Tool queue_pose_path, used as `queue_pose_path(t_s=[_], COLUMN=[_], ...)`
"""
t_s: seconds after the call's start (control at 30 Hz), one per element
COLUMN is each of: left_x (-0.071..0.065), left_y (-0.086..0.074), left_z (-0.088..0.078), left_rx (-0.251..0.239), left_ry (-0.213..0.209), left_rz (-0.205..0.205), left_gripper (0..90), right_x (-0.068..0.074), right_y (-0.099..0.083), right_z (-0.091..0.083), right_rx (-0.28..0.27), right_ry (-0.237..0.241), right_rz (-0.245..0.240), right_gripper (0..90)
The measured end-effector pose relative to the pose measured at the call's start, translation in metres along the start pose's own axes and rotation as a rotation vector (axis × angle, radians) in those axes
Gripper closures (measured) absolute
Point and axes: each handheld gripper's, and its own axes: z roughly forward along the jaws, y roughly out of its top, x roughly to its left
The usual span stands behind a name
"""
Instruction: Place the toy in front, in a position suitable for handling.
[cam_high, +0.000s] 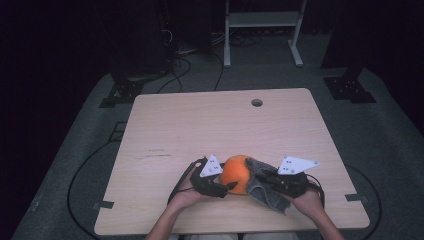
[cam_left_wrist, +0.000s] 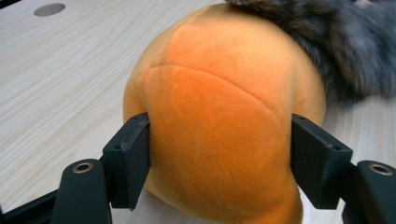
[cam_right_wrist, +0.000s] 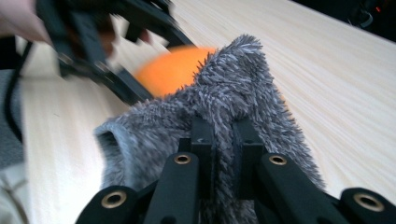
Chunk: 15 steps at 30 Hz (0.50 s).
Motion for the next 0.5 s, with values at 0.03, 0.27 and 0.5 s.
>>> queue_pose_path(t_s=[0.03, 0.27, 0.5], left_x=[-0.001, 0.0, 0.001], left_y=[0.0, -0.003, -0.007], left_z=[0.001, 0.0, 0.0], left_rx=[-0.001, 0.018, 0.017], left_ry=[0.002, -0.009, -0.024], left_rz=[0.009, 0.023, 0.015], left_gripper=[28.0, 26.6, 26.4], right_x=[-0.007, -0.027, -0.02], right_y=[-0.006, -0.022, -0.021], right_z=[-0.001, -0.01, -0.002], right_rx=[0.0, 0.04, 0.059], right_ry=[0.005, -0.037, 0.014], right_rz=[0.035, 0.122, 0.088], right_gripper=[81.3, 81.3, 81.1])
